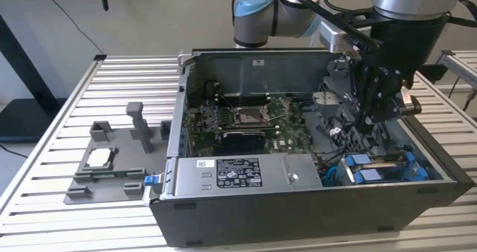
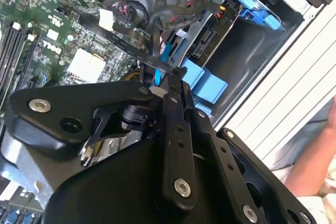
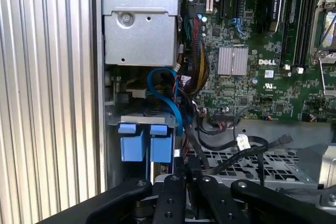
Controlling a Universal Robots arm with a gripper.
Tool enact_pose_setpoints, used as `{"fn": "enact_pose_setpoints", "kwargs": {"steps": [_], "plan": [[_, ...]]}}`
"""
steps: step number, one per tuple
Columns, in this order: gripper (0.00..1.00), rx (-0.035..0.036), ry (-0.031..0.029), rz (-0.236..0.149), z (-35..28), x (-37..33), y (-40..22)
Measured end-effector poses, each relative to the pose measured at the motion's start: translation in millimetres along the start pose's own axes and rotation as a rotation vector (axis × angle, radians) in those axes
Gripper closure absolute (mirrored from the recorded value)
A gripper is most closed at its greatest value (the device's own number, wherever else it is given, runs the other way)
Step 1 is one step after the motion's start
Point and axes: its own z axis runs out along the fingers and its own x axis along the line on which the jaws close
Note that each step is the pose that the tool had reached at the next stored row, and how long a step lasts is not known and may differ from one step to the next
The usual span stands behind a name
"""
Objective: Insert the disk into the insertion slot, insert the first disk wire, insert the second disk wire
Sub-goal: 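Insert the second disk wire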
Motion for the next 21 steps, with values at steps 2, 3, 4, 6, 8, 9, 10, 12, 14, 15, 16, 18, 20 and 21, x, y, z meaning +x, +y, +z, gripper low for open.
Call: {"fn": "enact_pose_setpoints", "kwargs": {"steps": [2, 3, 4, 6, 8, 9, 10, 12, 14, 15, 16, 18, 20, 21], "plan": [[0.85, 0.0, -0.0001, 0.0, 0.1, 0.1, 0.0], [0.85, 0.0, -0.0001, 0.0, 0.1, 0.1, 0.0], [0.83, 0.0, 0.0, 0.0, 0.1, 0.2, 0.0], [0.77, 0.0, 0.0, 0.0, 0.1, 0.2, 0.7], [0.71, 0.0006, -0.0003, 0.0, 0.3, 0.2, 2.5], [0.71, 0.001, -0.0003, -0.001, 0.6, 0.1, 3.0], [0.71, 0.0013, -0.0001, -0.001, 0.8, 0.1, 3.0], [0.71, 0.0026, -0.0013, -0.001, 1.1, 0.2, 3.0], [0.71, 0.0069, -0.0116, 0.0, 1.5, 0.4, 3.2], [0.71, 0.01, -0.0219, 0.001, 1.6, 0.5, 3.2], [0.73, 0.0134, -0.0348, 0.003, 1.7, 0.6, 3.2], [0.79, 0.0182, -0.0562, 0.005, 1.9, 0.7, 3.2], [0.84, 0.022, -0.0746, 0.007, 2.1, 0.8, 3.2], [0.84, 0.0232, -0.0815, 0.008, 2.1, 1.0, 3.3]]}}
